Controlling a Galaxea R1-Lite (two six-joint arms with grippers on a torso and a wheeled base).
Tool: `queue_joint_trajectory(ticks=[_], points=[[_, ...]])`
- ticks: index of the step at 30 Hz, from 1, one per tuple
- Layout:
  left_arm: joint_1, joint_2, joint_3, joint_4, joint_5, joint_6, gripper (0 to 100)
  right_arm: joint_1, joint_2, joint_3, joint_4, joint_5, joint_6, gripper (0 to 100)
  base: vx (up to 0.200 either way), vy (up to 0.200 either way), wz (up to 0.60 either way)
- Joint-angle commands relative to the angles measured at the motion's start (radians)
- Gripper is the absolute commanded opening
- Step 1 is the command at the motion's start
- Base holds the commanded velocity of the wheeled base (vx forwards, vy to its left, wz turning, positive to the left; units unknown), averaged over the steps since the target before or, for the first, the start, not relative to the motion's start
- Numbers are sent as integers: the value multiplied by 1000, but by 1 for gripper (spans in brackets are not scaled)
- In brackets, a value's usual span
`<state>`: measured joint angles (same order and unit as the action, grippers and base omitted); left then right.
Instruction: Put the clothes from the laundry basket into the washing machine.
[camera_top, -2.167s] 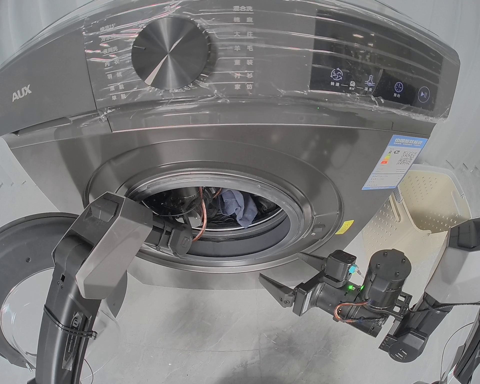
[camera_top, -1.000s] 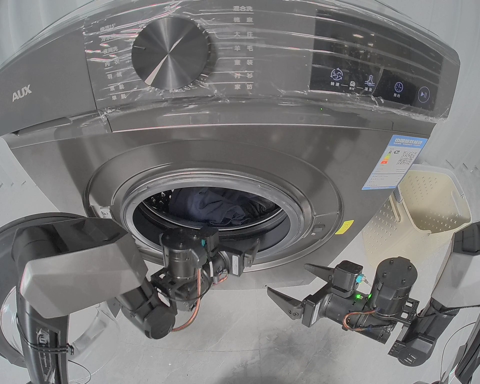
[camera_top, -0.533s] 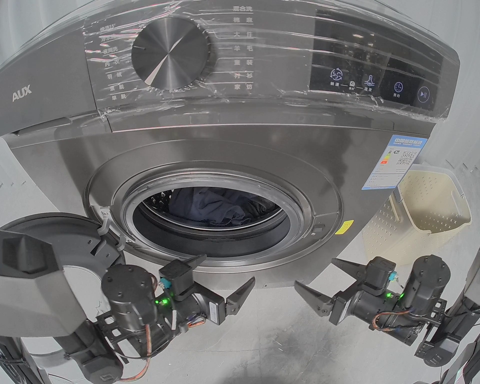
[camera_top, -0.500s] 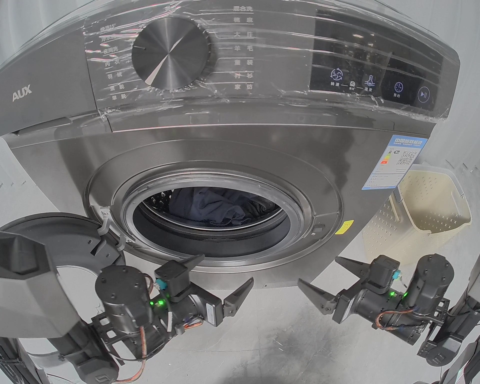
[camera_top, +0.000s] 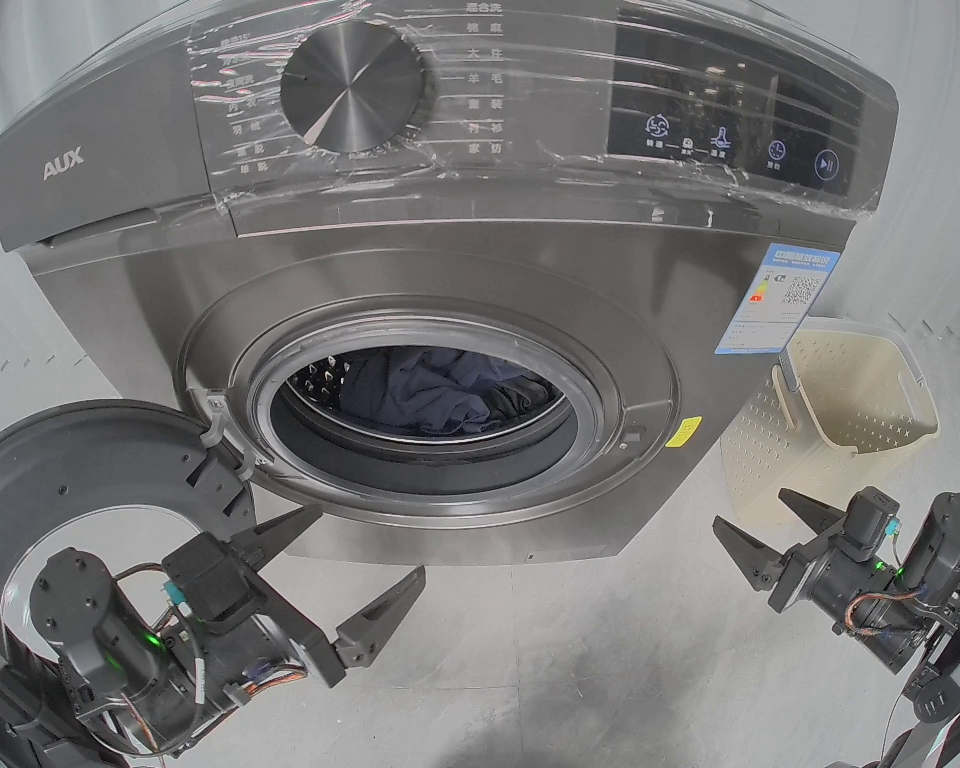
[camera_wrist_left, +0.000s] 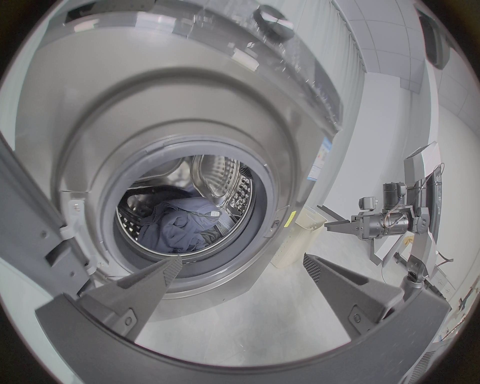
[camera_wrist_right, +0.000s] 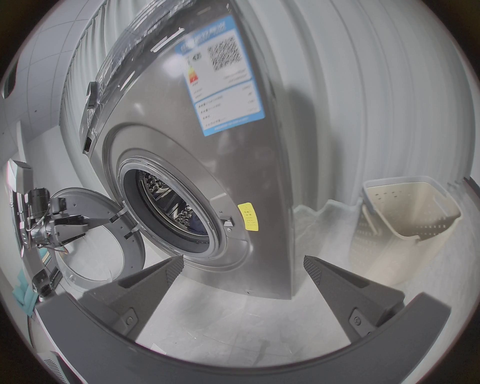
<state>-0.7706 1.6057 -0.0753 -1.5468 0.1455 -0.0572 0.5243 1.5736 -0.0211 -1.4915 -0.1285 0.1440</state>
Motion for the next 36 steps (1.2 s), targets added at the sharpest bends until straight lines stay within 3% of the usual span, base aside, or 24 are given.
queue_joint_trajectory(ticks=[1, 3, 4, 5, 10, 14, 15, 16, 19, 24, 29, 33, 36], points=[[2, -119, 57, 1, 17, 5, 100, -50, -167, 21, 96, -2, -9, 100, -200, 0, 0], [4, -142, 68, 2, 25, 5, 100, -55, -193, 21, 123, -2, -11, 100, -200, 0, 0], [7, -158, 74, 5, 28, 4, 100, -70, -277, 21, 218, 0, -12, 100, -200, 0, 0], [8, -162, 74, 7, 28, 4, 100, -72, -290, 21, 232, 1, -12, 100, -200, 0, 0], [60, -320, 74, 142, 34, 34, 100, -84, -521, 21, 501, 6, -12, 100, -200, 0, 0], [63, -434, 75, 258, 35, 43, 100, -98, -646, 21, 613, 3, -15, 100, -150, 0, 0], [63, -546, 74, 384, 35, 39, 100, -127, -739, 21, 706, 6, -26, 100, 0, 0, 0], [65, -553, 74, 393, 35, 39, 100, -128, -745, 21, 712, 6, -27, 100, 0, 0, 0], [136, -754, 75, 659, 28, 17, 100, -184, -880, 18, 849, 13, -41, 100, 0, 0, 0], [221, -1020, 55, 938, 6, 19, 100, -224, -1012, 18, 971, 13, -40, 100, -200, 0, 0], [303, -1231, 72, 1096, -14, 14, 100, -240, -1133, 10, 1074, 15, -40, 100, -40, 0, 0], [402, -1408, 69, 1266, -52, -10, 100, -256, -1213, 12, 1126, 13, -41, 100, -100, 0, 0], [453, -1460, 72, 1329, -67, -12, 100, -285, -1324, 21, 1245, 15, -57, 100, -200, 0, 0]])
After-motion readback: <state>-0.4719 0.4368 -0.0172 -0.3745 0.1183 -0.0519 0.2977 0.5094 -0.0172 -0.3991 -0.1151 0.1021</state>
